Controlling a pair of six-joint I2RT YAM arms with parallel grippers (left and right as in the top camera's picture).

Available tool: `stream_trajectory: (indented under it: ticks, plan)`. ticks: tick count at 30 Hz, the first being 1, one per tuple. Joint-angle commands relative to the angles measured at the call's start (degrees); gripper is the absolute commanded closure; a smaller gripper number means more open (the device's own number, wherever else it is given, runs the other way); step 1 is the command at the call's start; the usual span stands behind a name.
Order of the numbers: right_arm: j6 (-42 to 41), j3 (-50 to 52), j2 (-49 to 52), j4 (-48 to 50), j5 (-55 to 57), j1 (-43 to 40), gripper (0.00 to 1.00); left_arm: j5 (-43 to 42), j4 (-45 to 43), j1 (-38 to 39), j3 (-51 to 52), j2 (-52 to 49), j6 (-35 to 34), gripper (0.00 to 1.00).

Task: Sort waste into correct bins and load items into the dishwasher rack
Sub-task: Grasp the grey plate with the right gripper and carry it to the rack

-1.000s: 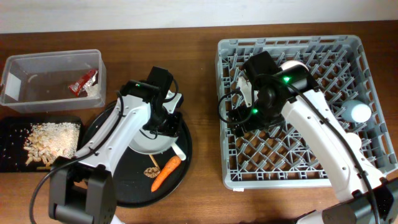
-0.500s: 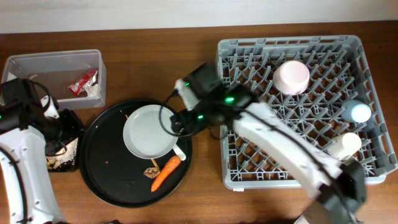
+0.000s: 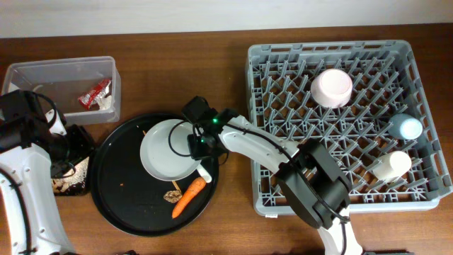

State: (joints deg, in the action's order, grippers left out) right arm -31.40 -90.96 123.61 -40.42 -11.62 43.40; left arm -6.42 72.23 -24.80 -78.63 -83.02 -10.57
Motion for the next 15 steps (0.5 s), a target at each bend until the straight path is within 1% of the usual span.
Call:
stream_trajectory:
  ticks: [1, 2, 3, 6, 8, 9, 11, 14, 15]
  plan:
    - [-4.28, -0.57, 1.29, 0.68, 0.5, 0.52, 0.88, -0.22, 0.04, -0.13, -0.15, 0.22, -0.79, 0.4]
    - [-4.26, -0.63, 1.25, 0.85, 0.5, 0.52, 0.89, -0.22, 0.04, -0.13, -0.15, 0.22, -0.79, 0.4]
    - [-4.24, -0.81, 1.07, 0.79, 0.46, 0.39, 0.96, -0.2, 0.04, -0.13, -0.15, 0.22, -0.79, 0.4]
    - [-2.45, -1.81, -2.23, 0.42, 0.61, -1.44, 0.96, -0.2, -0.02, -0.13, -0.15, 0.22, -0.79, 0.4]
    - [0.22, -4.76, -7.3, -3.15, 3.39, -4.28, 0.96, -0.2, -0.02, -0.13, -0.15, 0.22, -0.79, 0.4]
    - [2.62, -7.02, -10.93, -6.32, 6.8, -6.05, 0.96, -0.2, -0.11, -0.13, -0.15, 0.22, -0.79, 0.39]
    - [7.63, -10.84, -18.97, -12.04, 17.55, -10.12, 0.96, -0.2, -0.15, -0.13, -0.15, 0.22, -0.79, 0.39]
    - [16.61, -11.69, -28.37, -14.97, 34.73, -15.12, 0.96, -0.2, -0.17, -0.13, -0.15, 0.22, -0.79, 0.39]
    - [17.27, -11.69, -30.6, -17.07, 49.35, -17.66, 0.96, -0.22, -0.17, -0.13, -0.15, 0.22, -0.79, 0.39]
